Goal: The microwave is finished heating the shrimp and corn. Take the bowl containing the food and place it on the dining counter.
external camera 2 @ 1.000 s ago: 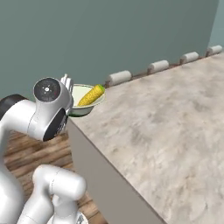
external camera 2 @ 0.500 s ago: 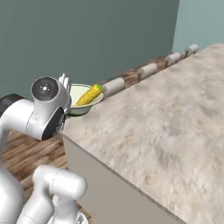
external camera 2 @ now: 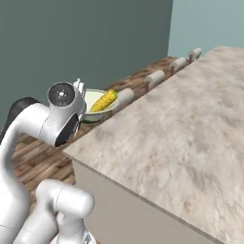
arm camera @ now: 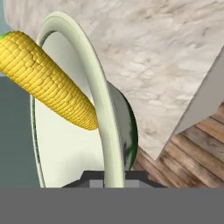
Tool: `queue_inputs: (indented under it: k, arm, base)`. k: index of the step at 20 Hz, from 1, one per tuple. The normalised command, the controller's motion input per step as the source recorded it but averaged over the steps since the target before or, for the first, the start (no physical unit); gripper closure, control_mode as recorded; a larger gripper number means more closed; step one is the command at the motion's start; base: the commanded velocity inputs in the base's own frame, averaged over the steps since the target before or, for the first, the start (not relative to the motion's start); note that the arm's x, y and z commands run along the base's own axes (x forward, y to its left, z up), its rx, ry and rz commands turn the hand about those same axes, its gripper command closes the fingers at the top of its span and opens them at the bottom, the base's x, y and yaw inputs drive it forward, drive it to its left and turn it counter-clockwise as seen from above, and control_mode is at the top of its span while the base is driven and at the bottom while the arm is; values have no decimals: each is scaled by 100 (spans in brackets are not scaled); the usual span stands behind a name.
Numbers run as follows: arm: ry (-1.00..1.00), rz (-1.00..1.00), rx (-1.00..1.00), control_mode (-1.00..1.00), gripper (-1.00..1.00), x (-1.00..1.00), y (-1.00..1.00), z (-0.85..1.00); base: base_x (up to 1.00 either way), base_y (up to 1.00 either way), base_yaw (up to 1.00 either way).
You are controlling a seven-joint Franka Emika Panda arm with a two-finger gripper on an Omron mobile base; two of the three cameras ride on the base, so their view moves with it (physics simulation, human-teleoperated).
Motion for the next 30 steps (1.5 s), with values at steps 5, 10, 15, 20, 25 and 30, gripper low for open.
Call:
queue_inputs:
  k: [5, 10, 15, 20, 25, 30]
  arm:
    - [8, 31, 4, -100, 100, 75, -99, -3]
    - [15, 30, 1, -100, 100, 97, -90, -20]
    - [8, 10, -2, -100, 100, 41, -2, -22]
    - [-2, -1, -14, -100, 100, 71, 14, -89]
    - [-8, -7, -18, -100, 100, 98, 9, -59]
    - [0, -6, -1, -100, 100, 86, 0, -47]
  base:
    - [0, 0, 0]
    - [0, 0, 0]
    - [0, 0, 0]
    - [0, 0, 0]
    - [0, 0, 0]
    - [0, 0, 0]
